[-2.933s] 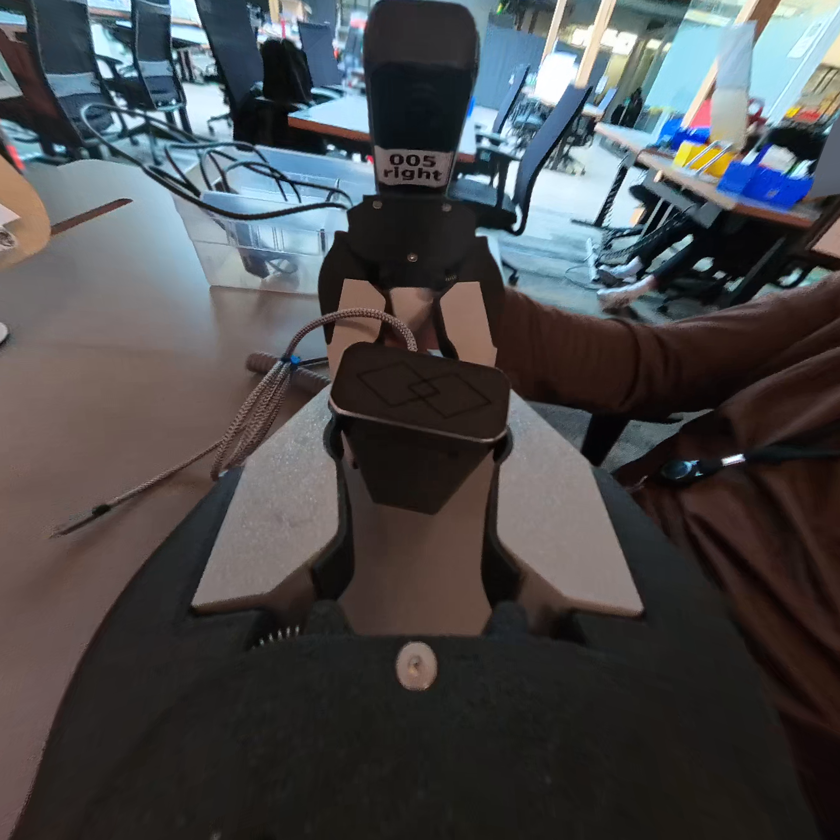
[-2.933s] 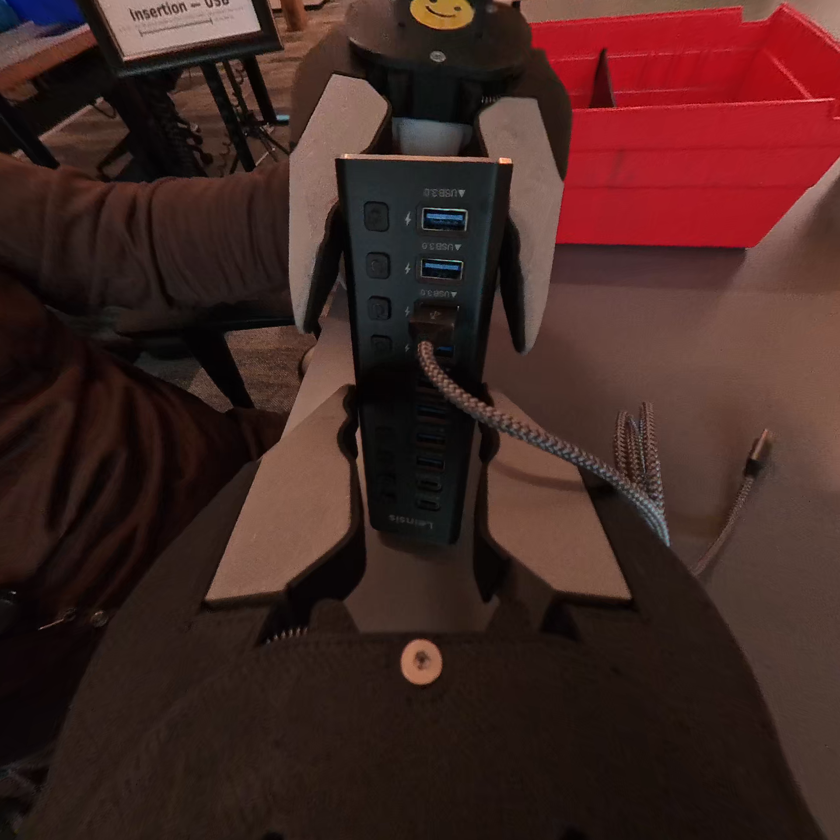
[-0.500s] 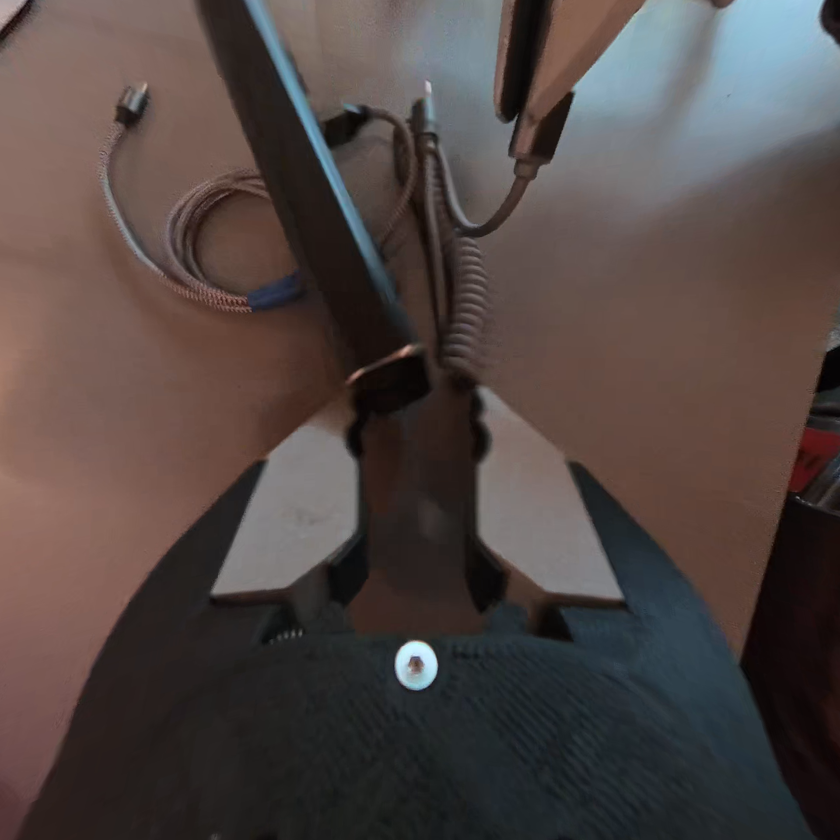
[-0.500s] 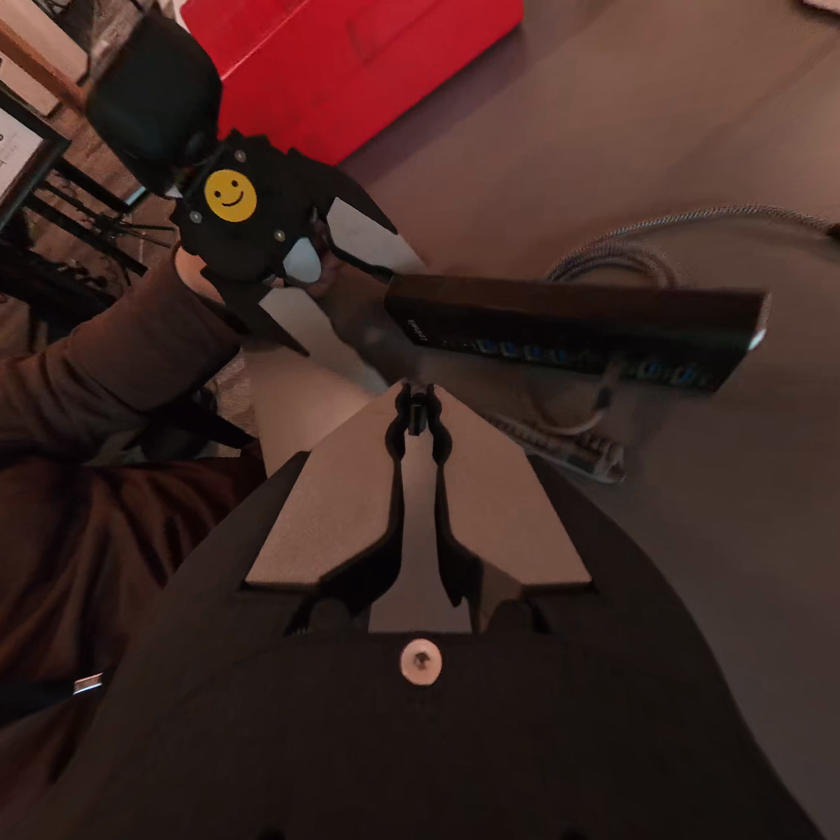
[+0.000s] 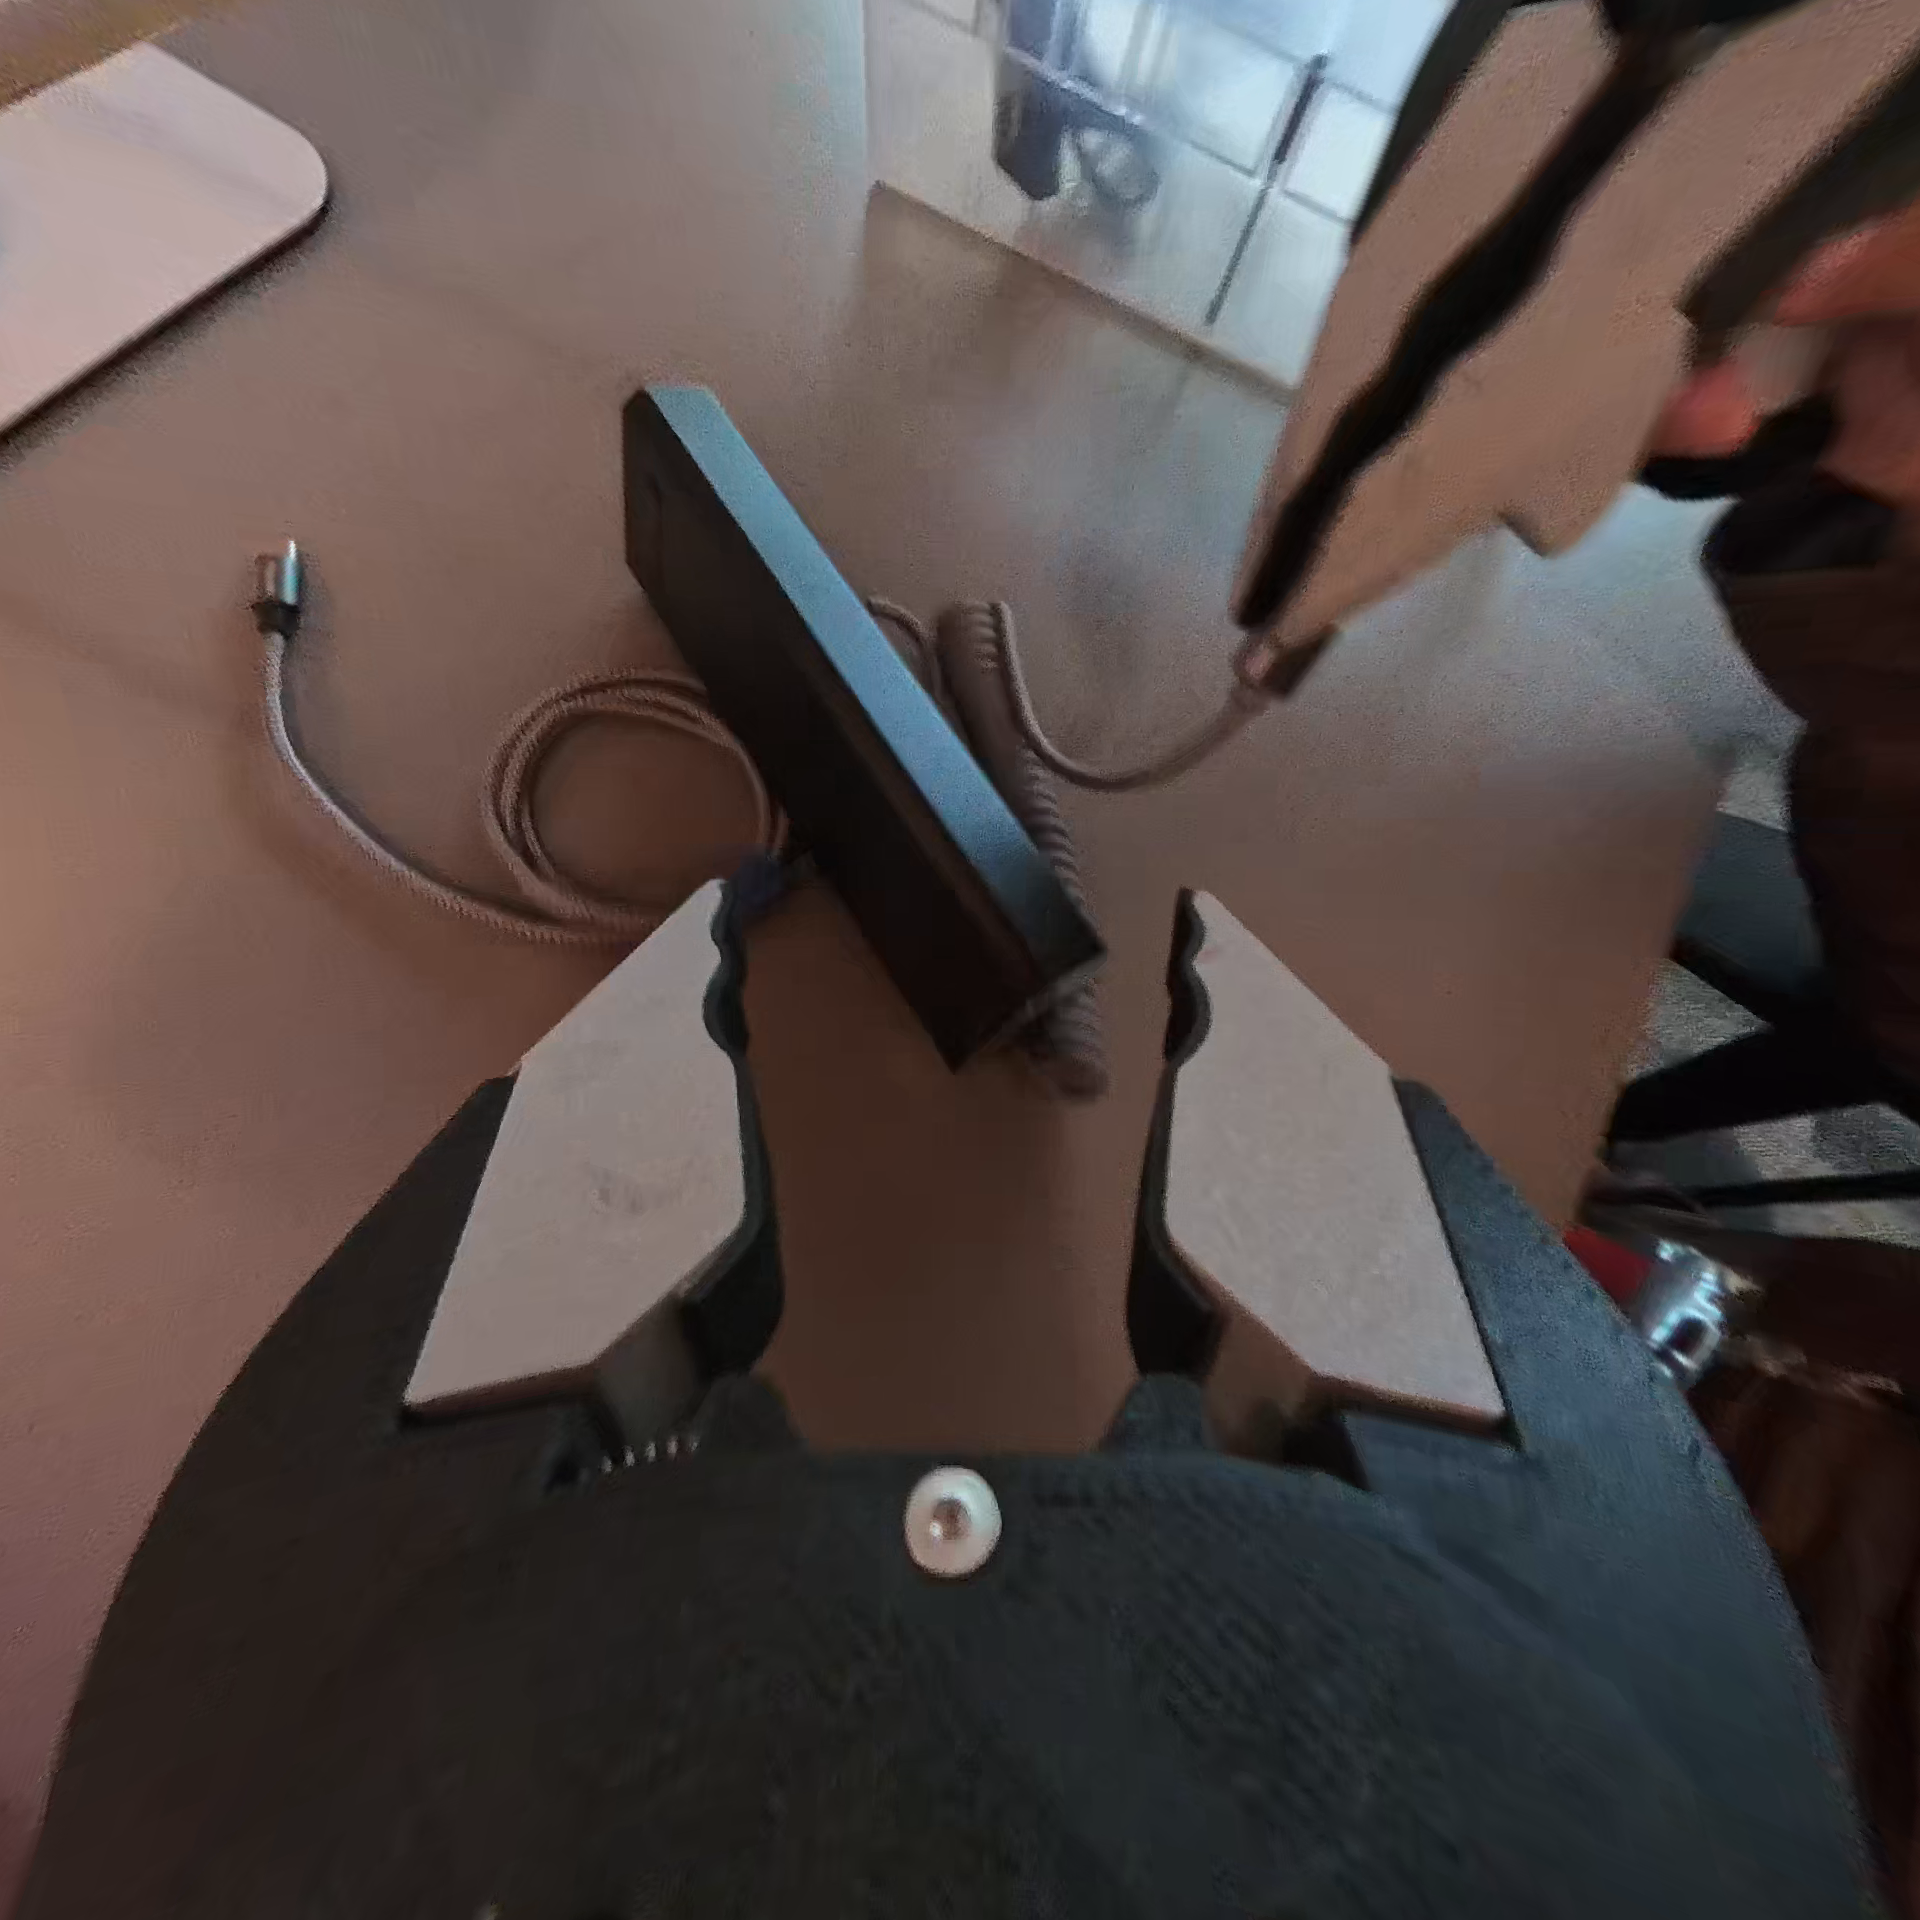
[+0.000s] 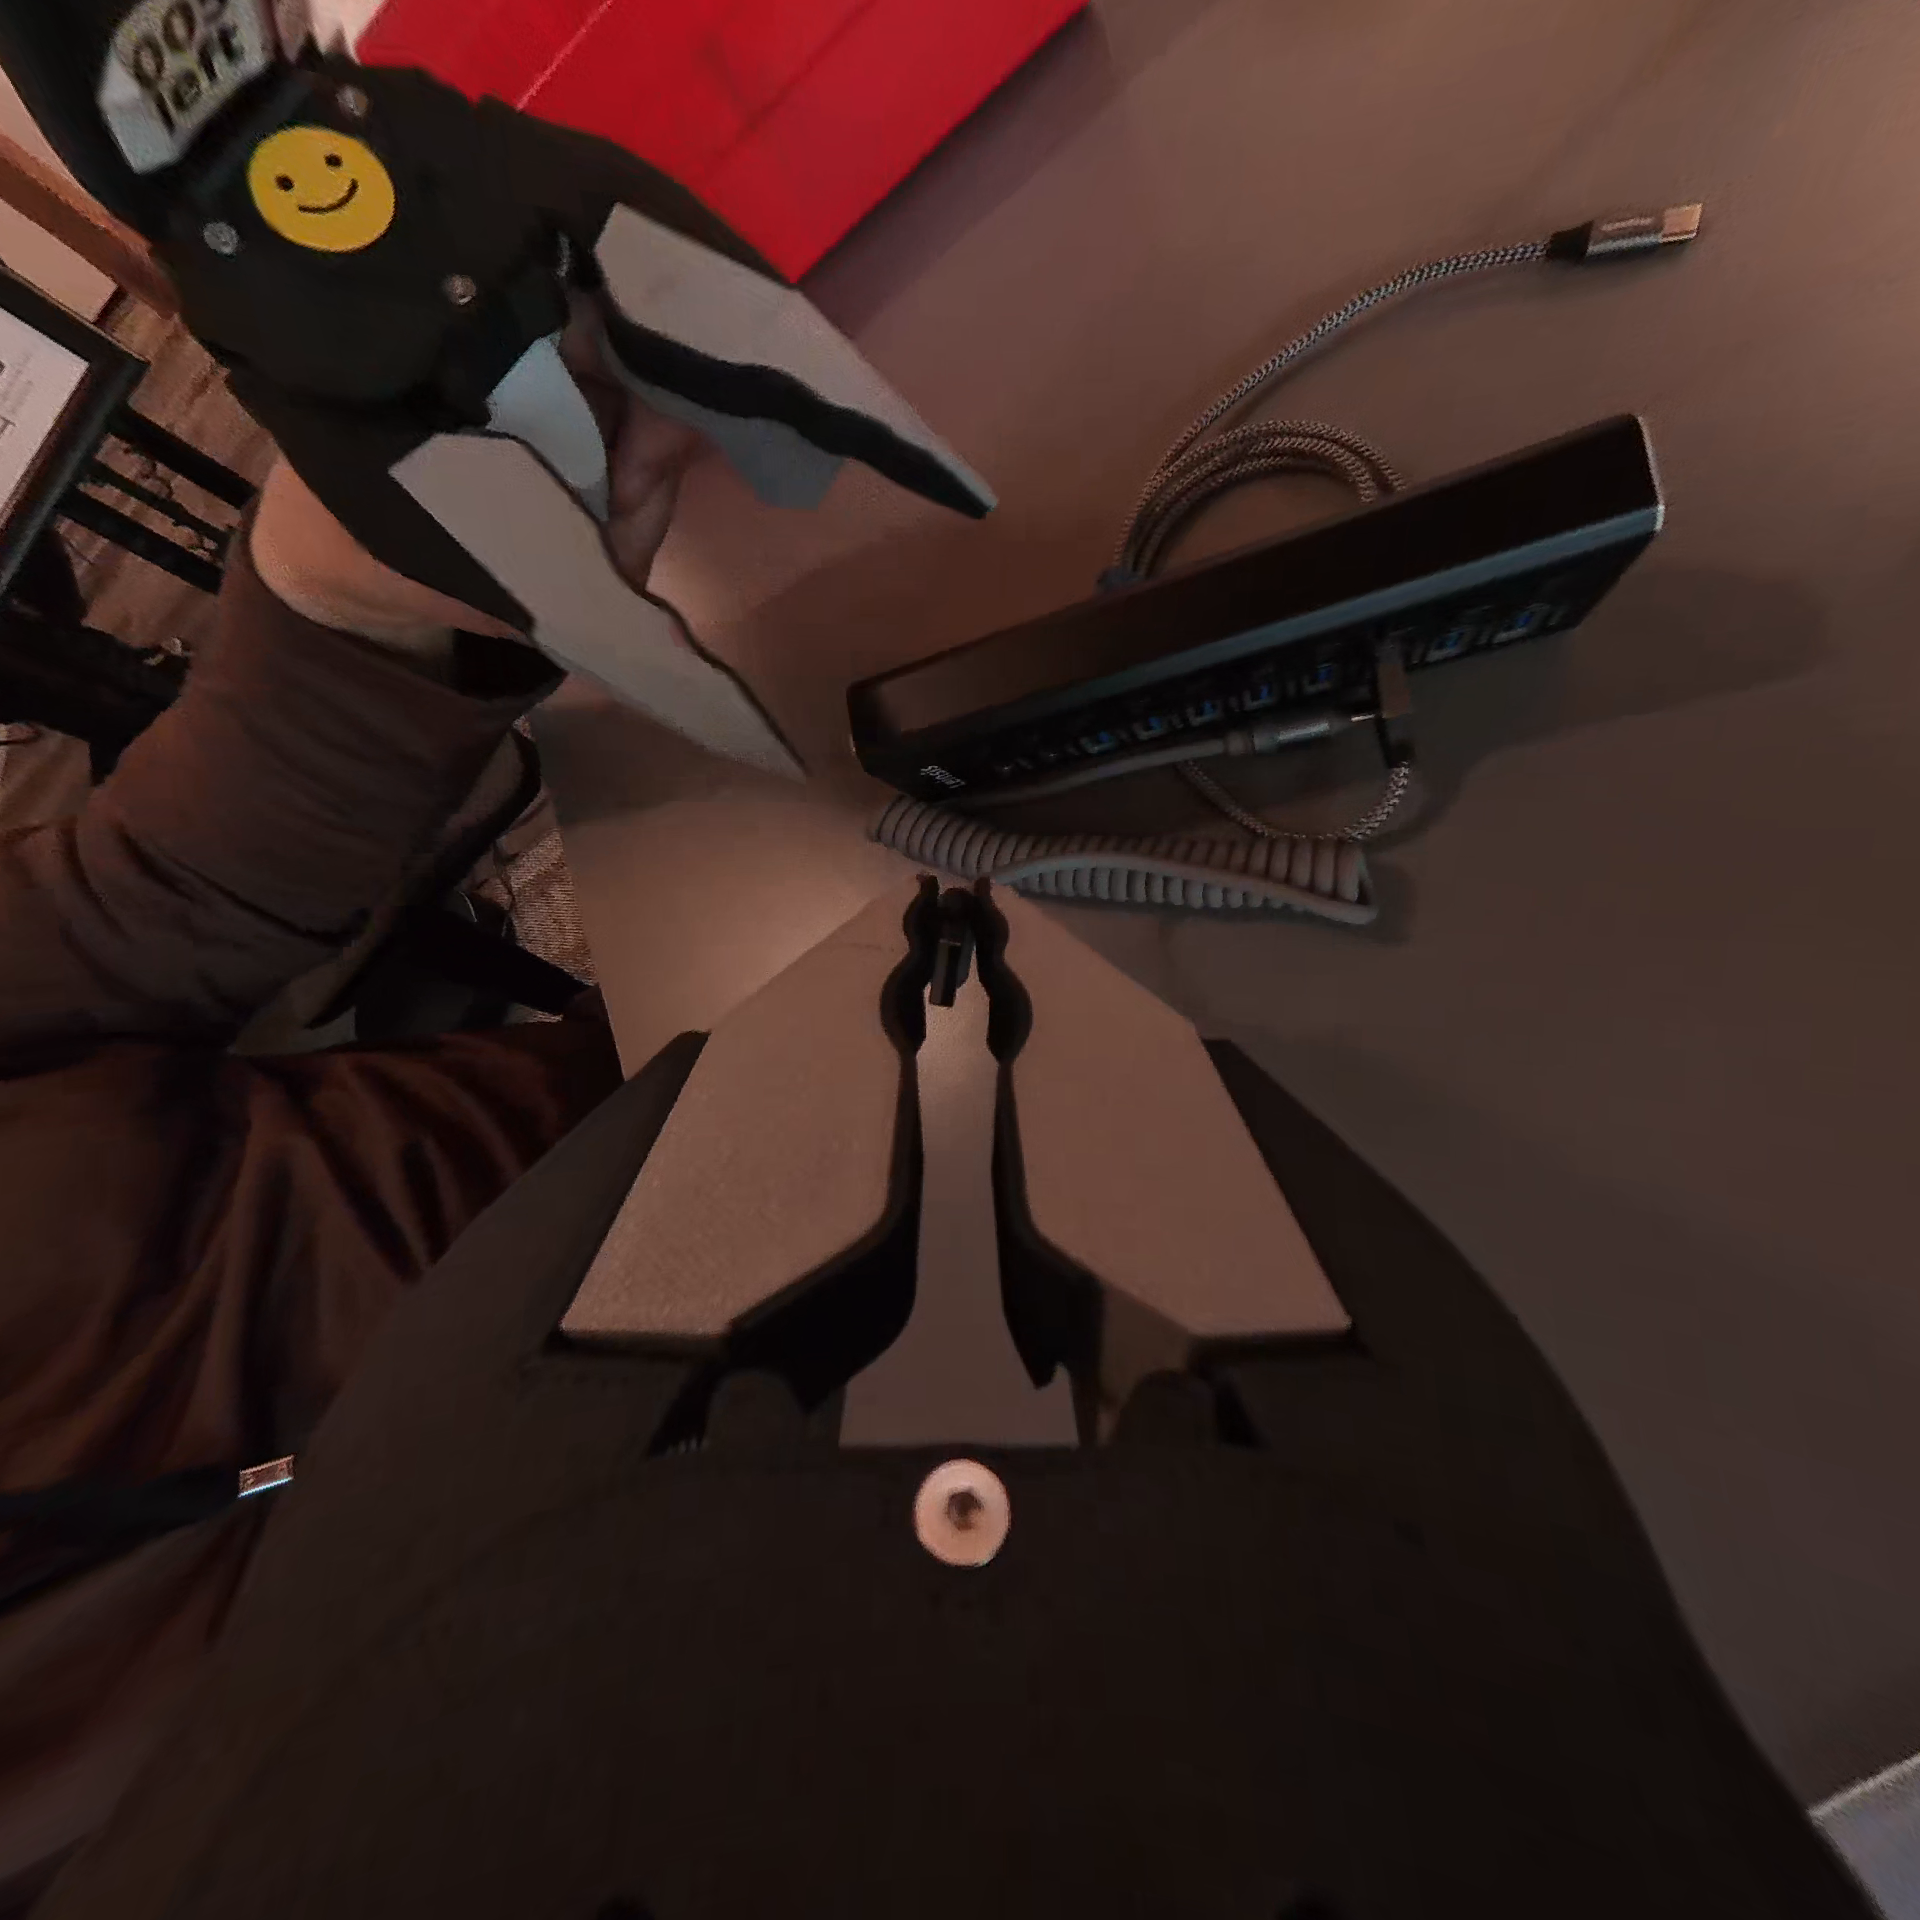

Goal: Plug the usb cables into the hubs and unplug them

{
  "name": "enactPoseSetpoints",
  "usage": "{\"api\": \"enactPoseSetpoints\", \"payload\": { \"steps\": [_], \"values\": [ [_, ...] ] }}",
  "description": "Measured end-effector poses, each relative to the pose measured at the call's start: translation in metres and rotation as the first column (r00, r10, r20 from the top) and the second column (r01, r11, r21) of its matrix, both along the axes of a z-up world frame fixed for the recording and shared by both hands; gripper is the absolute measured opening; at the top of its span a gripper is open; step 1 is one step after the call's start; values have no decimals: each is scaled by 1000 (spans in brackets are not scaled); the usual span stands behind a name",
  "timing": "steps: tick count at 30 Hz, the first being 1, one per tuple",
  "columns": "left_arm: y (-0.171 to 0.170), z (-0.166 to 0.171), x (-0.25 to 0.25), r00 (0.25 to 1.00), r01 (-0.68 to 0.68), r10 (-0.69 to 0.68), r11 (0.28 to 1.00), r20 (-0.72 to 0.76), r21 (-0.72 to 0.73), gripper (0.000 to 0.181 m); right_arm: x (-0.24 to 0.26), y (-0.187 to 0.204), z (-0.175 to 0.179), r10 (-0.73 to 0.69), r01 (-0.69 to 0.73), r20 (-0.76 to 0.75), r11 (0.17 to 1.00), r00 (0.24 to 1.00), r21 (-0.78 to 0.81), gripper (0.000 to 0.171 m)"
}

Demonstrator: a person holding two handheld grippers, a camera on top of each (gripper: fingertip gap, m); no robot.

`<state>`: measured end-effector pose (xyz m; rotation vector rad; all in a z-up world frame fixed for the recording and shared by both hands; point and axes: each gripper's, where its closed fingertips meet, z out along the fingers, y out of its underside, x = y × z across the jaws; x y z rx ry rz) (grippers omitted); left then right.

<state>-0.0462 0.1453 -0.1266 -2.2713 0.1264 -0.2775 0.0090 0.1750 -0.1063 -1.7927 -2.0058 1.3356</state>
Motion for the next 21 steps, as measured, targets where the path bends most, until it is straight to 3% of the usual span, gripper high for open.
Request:
{"api": "enactPoseSetpoints", "payload": {
  "steps": [4, 6, 9, 12, 14, 17, 21],
  "values": [
    [40, -17, -4, 997, -22, 8, 981, -75, -193, 73, 8, 11, 6, -36, 36, -6, 998, 999, 43, 4],
    [44, -33, -6, 994, -14, -25, 943, -110, -334, 48, 15, 24, 11, -92, 92, -7, 992, 996, 81, 2],
    [46, -34, -17, 971, -18, -70, 931, -227, -365, 40, 27, 39, 21, -159, 160, -18, 973, 987, 167, 2],
    [48, -30, -30, 923, -34, -62, 970, -379, -242, 32, 37, 39, 16, -155, 146, 26, 965, 988, 217, 1],
    [46, -23, -35, 914, -50, 5, 993, -405, -103, 27, 38, 37, 9, -143, 128, 52, 964, 988, 232, 2],
    [34, -3, -38, 933, -64, 107, 989, -345, 133, 27, 34, 32, 0, -137, 115, 90, 970, 986, 216, 1],
    [2, 42, -23, 960, -25, 139, 906, -241, 422, 26, 11, 22, 0, -136, 131, 35, 983, 990, 128, 1]
  ]
}}
